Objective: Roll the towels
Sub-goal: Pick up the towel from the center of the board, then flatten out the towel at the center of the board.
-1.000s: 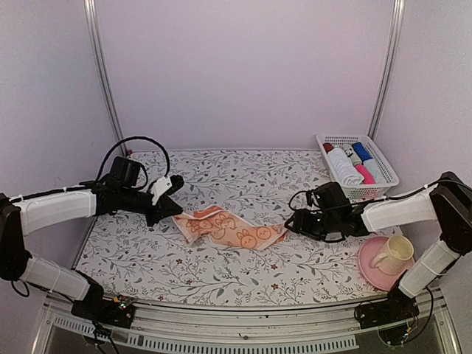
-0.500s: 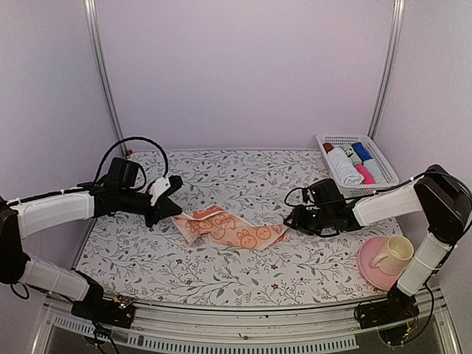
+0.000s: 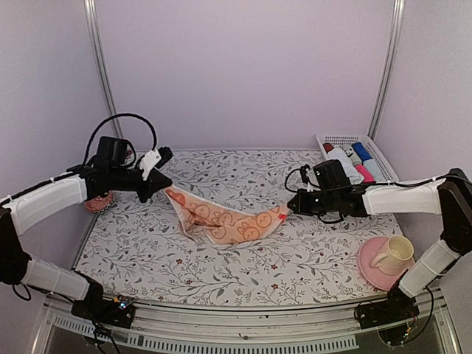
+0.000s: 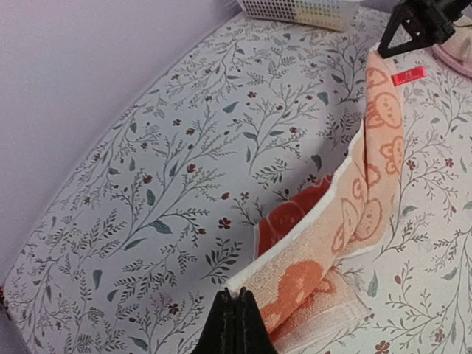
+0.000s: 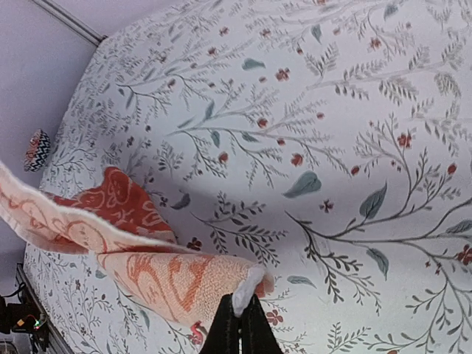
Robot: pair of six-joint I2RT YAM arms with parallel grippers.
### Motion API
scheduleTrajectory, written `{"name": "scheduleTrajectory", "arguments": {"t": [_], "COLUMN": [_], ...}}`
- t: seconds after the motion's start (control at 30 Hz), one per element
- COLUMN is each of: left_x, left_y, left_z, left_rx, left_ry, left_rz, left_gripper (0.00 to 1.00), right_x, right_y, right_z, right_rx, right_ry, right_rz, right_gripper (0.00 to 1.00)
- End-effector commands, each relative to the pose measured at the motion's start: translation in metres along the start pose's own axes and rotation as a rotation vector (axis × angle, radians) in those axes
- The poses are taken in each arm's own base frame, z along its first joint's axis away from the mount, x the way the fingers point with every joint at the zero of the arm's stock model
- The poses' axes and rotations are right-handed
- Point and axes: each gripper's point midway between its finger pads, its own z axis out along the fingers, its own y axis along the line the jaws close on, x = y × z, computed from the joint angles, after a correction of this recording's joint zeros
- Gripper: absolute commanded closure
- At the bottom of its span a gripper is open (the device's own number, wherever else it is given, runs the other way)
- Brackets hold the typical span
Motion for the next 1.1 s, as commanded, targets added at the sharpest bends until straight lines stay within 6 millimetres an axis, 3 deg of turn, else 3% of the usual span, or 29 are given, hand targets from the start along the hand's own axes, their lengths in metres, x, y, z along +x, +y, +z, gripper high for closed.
{"name": "scheduleTrajectory", "arguments": {"t": [0.0,0.1,0.23,0.5,0.8,0.93,1.07], "left_x": [-0.040,-0.051,-0.059,-0.075,-0.064,-0.045,-0.008], "left_y": [0.035,0.037,0.025,-0.015,-0.017,0.011,0.040], "left_z": [-0.039,-0.058,-0.076,-0.105,-0.119,-0.105,-0.079], "left_rx": [-0.094,-0.096,-0.036,0.127,0.125,0.002,-0.084], "left_ry": [-0.089,-0.140,-0.230,-0.372,-0.363,-0.267,-0.129], "left_rz": [-0.015,-0.023,-0.021,0.043,-0.052,-0.147,-0.268], "left_gripper": [1.00,1.00,1.00,1.00,1.00,1.00,1.00], "right_x": [-0.050,-0.060,-0.060,-0.051,-0.038,-0.043,-0.057], "right_y": [0.022,0.034,0.052,0.069,0.088,0.077,0.034], "right_z": [-0.055,-0.088,-0.123,-0.170,-0.214,-0.212,-0.174], "right_rx": [0.024,0.005,-0.062,-0.124,-0.243,-0.181,0.083], "right_ry": [-0.139,-0.195,-0.237,-0.294,-0.341,-0.344,-0.288], "right_rz": [-0.246,-0.374,-0.516,-0.659,-0.632,-0.577,-0.491], "right_gripper": [0.98,0.98,0.98,0.98,0.98,0.98,0.98]}}
